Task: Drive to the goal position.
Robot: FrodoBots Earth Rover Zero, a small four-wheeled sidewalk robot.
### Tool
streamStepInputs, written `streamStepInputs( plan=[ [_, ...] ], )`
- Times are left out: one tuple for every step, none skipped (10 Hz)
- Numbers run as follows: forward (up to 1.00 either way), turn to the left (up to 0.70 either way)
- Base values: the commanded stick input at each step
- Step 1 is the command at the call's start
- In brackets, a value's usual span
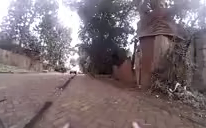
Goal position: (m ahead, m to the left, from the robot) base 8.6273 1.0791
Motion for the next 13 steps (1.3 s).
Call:
streamStepInputs(
  plan=[
    [0.50,0.17],
    [0.50,0.36],
    [0.50,0.50],
    [0.50,0.50],
    [0.50,0.50],
    [0.50,0.33],
    [0.50,0.15],
    [0.50,0.05],
    [0.50,0.04],
    [0.50,0.03],
    [0.50,0.02],
    [0.50,0.00],
    [0.50,0.00]
  ],
)
